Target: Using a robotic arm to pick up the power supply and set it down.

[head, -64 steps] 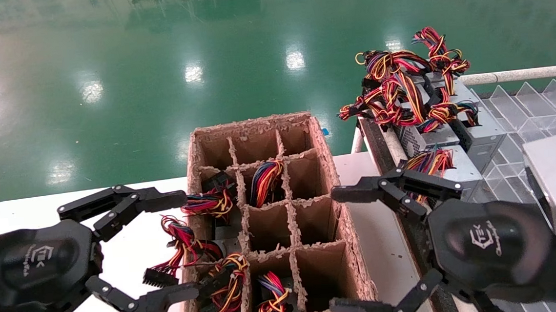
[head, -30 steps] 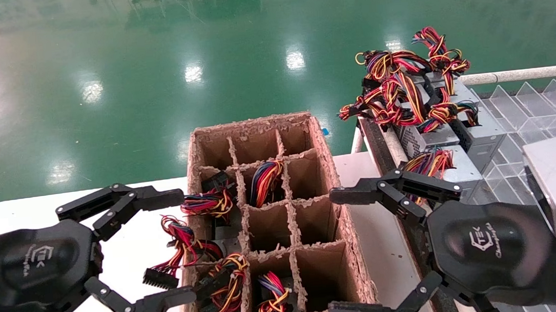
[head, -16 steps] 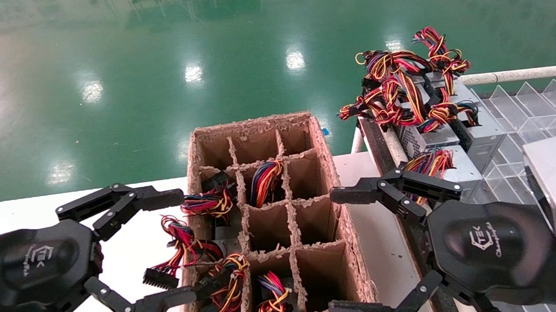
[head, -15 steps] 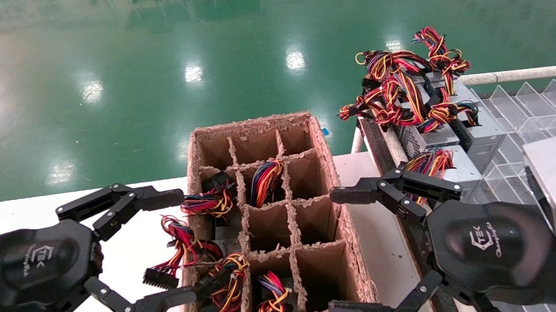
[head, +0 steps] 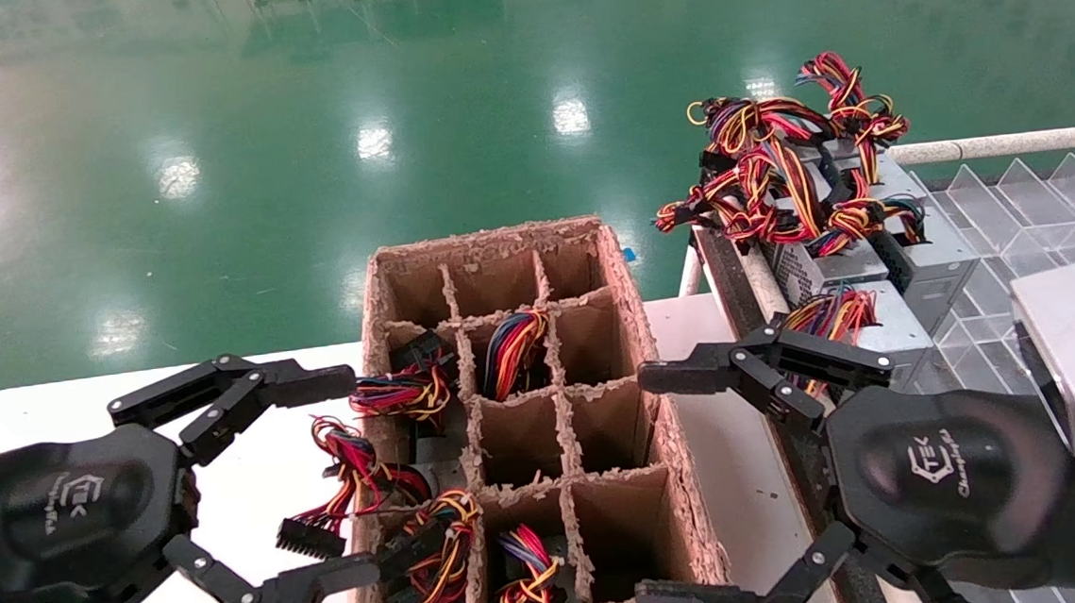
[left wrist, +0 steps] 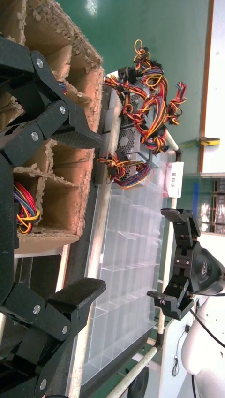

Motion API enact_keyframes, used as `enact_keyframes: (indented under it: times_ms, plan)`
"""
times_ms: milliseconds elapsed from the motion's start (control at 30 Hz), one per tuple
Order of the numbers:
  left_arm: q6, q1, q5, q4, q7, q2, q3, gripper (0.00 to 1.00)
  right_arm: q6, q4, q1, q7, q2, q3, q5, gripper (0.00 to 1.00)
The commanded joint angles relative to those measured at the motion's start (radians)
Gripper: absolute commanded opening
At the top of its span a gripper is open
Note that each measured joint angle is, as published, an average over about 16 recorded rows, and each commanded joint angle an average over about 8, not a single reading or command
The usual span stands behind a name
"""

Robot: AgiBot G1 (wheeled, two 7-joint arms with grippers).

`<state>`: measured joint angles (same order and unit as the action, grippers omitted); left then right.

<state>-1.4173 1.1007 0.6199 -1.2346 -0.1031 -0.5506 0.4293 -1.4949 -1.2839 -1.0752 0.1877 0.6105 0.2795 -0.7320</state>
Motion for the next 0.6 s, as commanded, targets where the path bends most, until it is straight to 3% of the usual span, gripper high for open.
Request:
enact_keyframes:
  times_ms: [33,600]
  plan:
    - [0.0,0.0,0.0,0.0,0.0,0.0,0.0,1.0,0.0,0.0,0.0,0.0,0.0,0.0,0.0,1.0]
    - [0.0,0.0,0.0,0.0,0.0,0.0,0.0,1.0,0.0,0.0,0.0,0.0,0.0,0.0,0.0,1.0]
